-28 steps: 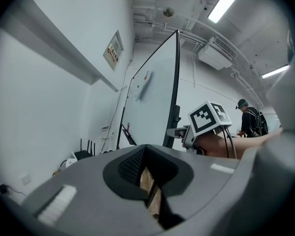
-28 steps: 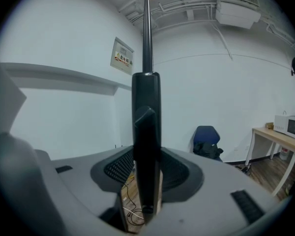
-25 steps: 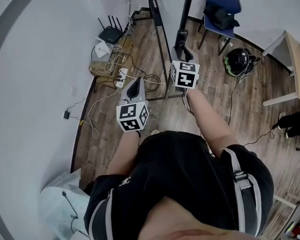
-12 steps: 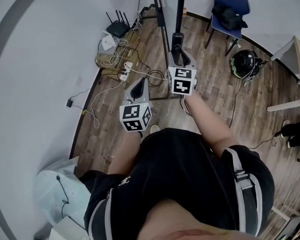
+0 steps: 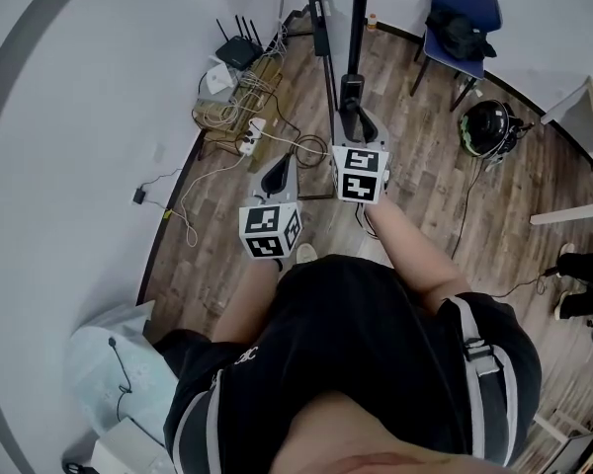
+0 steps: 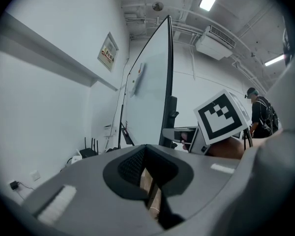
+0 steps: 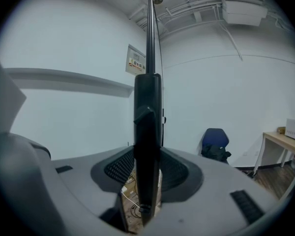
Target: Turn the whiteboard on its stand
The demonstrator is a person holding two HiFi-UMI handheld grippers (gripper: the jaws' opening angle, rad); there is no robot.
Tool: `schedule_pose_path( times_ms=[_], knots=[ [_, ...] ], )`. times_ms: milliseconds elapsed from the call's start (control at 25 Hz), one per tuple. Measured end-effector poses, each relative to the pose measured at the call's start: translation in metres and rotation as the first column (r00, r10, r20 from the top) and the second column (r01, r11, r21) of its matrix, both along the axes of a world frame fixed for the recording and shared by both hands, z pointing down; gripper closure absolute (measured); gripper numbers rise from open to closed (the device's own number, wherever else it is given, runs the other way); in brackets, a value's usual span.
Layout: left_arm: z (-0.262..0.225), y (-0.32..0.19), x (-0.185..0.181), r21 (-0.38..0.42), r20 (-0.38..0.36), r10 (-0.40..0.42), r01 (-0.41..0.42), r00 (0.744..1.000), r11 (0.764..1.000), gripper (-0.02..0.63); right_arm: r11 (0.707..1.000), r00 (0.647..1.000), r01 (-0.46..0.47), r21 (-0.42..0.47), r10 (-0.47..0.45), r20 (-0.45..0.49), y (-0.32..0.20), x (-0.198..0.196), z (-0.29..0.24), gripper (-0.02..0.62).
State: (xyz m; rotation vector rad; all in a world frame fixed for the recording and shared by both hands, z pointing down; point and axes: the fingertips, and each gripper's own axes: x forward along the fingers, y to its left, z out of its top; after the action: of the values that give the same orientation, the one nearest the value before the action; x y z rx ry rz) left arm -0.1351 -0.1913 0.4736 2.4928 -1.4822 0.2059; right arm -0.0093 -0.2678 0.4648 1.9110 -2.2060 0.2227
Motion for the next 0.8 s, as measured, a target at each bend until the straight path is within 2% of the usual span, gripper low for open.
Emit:
schedule_pose_path(
  times_ms=[800],
  knots=[
    [0.002,0.002,0.018,-0.004,0.022,0.060,-0.059,0.998,0.998,0.597,1.000,1.000,0.020,0.001,-0.020,-0.001,0.026,0.001,-0.002,0.430]
  ],
)
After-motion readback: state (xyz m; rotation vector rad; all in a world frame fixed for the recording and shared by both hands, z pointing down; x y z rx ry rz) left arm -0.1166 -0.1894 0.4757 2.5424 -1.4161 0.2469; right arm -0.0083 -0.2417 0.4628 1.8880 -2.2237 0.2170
